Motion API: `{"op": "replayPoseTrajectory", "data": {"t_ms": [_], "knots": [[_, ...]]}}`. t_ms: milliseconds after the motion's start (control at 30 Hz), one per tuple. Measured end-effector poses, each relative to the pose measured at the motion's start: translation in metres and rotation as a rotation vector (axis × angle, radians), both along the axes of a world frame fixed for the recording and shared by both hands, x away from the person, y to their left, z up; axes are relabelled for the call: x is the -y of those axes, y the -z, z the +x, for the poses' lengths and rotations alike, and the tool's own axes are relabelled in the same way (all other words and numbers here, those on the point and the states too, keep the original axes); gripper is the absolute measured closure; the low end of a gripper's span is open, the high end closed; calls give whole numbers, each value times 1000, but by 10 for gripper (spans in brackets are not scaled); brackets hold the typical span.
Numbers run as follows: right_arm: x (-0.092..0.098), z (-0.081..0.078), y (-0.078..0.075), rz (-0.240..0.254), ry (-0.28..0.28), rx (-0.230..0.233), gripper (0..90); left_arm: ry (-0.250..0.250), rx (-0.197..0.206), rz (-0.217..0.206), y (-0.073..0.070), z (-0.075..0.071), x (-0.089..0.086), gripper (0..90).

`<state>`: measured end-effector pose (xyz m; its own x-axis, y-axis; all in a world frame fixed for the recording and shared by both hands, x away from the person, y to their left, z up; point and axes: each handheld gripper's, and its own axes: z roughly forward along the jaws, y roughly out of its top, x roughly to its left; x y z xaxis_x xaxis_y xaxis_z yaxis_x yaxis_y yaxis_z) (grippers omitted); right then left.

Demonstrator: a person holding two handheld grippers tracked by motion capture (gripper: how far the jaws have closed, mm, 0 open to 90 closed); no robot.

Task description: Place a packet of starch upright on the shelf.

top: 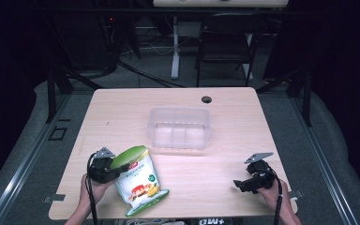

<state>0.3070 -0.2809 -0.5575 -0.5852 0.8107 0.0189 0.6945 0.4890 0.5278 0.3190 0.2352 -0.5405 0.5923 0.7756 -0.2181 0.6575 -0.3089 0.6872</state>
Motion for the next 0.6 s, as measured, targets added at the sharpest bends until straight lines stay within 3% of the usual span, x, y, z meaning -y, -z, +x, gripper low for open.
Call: {"op": "replayPoseTrajectory", "data": {"t_ms": [167,600], "knots": [[0,0,0,-4,-1,3,110,-29,23,-18,-6,-3,-5,894],[1,0,0,-4,1,1,110,-22,70,-50,-19,-12,-5,894]]}}
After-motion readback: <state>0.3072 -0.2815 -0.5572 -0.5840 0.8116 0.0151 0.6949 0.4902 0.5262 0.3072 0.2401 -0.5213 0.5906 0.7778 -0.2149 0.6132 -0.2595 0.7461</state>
